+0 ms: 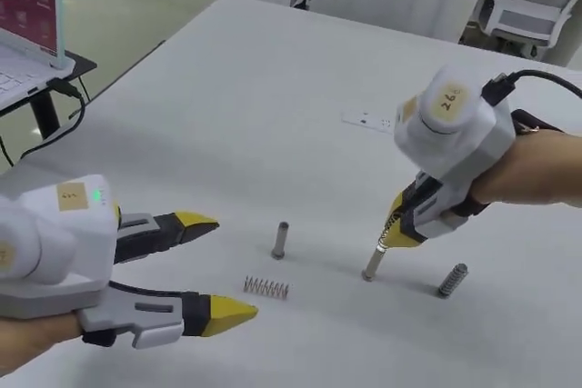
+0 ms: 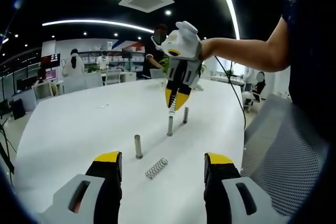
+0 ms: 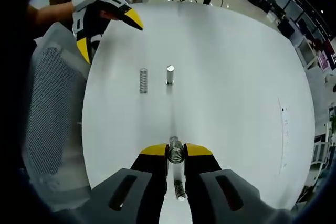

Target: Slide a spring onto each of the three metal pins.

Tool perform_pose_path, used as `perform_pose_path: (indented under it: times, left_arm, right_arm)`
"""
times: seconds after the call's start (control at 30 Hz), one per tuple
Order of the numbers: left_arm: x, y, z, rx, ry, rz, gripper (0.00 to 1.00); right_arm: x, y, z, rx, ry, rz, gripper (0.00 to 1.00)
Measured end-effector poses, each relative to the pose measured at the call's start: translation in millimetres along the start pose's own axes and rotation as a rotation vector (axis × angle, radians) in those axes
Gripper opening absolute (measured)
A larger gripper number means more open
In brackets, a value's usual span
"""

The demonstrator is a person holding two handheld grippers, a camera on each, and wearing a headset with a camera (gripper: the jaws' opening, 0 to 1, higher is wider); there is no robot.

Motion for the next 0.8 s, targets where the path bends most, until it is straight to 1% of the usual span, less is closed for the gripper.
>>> perform_pose_path:
  times: [0.1,0.33,0.57,0.8]
  left_arm:
    - [0.5,0.5,1.5,-0.001,0.002,-0.001,0.59]
    - [-0.6,-0.1,4.7,-0.004,0.001,-0.003,0.58]
    - [-1.9,-0.9,5.2,-0.003,0.001,-0.006,0.57]
    - [-2.5,-1.5,4.9,-0.003,-0.001,-0.008,0.57]
  right_arm:
    - [-2.6,1.8,3.2,0.002,-0.011,0.0,0.09]
    - [-2.6,1.9,6.9,0.015,-0.01,0.007,0.09]
    - [-6.6,2.1,18.9,0.027,-0.022,0.015,0.09]
    - [-9.7,0.4,30.4,0.021,-0.043,0.011,0.09]
Point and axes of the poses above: the centre of the closed fingertips' face, and the gripper's own axes: z roughly forward along the fingers, y roughly to its right, x roughly out of its top, the point moved 2 cm from there along -z, roughly backward along the fingers, and after that the axes turned 12 degrees about z, right-handed, at the moved point
